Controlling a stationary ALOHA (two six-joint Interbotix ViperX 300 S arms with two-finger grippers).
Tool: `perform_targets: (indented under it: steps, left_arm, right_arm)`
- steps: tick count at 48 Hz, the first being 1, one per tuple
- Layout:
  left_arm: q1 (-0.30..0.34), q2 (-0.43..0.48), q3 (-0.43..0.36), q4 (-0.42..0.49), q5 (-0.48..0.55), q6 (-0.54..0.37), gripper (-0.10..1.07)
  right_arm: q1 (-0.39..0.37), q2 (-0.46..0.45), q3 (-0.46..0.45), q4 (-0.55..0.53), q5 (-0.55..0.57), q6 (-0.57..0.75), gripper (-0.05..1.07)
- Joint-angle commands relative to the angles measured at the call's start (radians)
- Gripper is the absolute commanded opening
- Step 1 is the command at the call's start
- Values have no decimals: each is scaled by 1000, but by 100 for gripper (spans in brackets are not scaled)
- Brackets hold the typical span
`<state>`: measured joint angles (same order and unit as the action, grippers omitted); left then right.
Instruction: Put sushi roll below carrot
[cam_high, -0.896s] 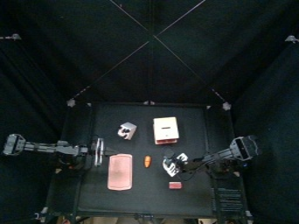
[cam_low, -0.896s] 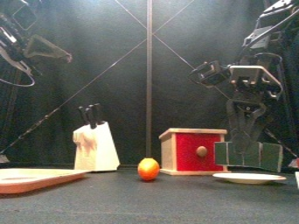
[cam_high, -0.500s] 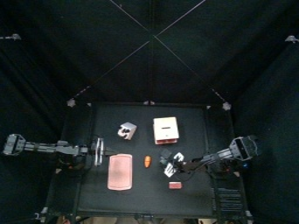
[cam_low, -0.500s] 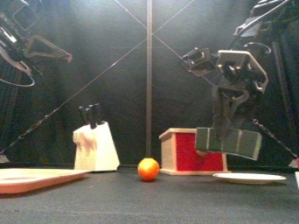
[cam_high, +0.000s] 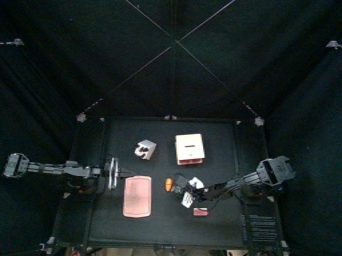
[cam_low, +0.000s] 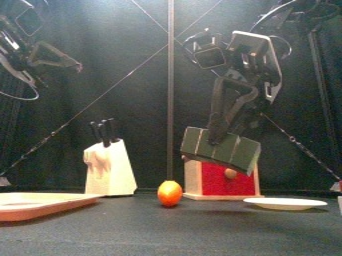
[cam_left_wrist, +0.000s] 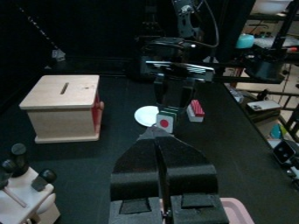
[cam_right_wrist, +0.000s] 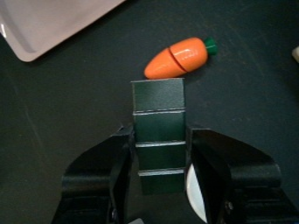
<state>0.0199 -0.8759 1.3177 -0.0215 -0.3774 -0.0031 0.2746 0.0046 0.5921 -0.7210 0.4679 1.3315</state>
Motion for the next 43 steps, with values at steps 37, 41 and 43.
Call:
perform_targets:
  steps: [37,41,43]
  left_arm:
    - [-3,3,-12,-5,-9,0,-2]
    - [-2,3,-12,-5,-9,0,-2]
    - [-2,3,-12,-5,-9,0,-2]
  right_arm:
    - [61,97,-178,132,-5,-291,62]
    - [64,112,-189,144,-3,-336,62]
    - [64,121,-195,150,-3,-351,62]
